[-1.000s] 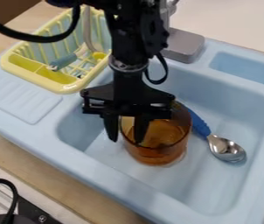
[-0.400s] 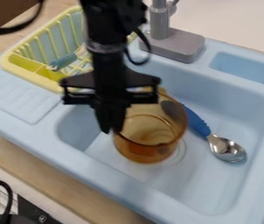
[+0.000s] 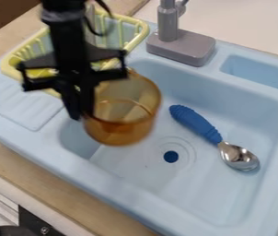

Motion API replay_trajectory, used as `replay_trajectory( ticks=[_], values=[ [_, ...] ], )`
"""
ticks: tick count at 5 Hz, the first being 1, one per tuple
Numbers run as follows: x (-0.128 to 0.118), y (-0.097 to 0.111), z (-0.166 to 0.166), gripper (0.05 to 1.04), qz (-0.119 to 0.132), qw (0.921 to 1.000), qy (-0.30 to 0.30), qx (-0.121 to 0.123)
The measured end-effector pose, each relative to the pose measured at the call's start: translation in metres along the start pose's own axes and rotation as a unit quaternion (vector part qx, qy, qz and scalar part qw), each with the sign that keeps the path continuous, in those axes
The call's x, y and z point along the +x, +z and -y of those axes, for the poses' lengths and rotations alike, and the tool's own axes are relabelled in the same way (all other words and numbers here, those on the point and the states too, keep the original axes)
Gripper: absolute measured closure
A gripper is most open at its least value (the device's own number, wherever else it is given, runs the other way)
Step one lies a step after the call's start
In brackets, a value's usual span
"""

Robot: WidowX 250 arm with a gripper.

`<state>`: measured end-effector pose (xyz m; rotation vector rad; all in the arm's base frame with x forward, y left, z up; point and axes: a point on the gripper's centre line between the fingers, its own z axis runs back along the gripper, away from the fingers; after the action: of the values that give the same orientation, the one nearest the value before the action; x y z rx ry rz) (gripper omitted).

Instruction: Moved the orange pot outside the sink

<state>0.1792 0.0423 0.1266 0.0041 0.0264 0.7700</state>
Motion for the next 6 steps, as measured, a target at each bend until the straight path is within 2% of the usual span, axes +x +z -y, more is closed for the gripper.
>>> replay_trajectory(
  ticks=[1, 2, 3, 5, 6],
  values=[
    [0.011, 0.022, -0.024, 1.028, -0.007, 0.997, 0.073, -0.024],
    [0.03, 0.038, -0.049, 1.028, -0.006, 0.9905, 0.134, -0.033],
    [0.033, 0.036, -0.063, 1.028, 0.002, 0.9927, 0.118, -0.027],
    [0.001, 0.039, -0.079, 1.028, 0.021, 0.9982, 0.05, -0.022],
    [-0.003, 0.032, -0.083, 1.028, 0.02, 0.9988, 0.042, -0.013]
  ],
)
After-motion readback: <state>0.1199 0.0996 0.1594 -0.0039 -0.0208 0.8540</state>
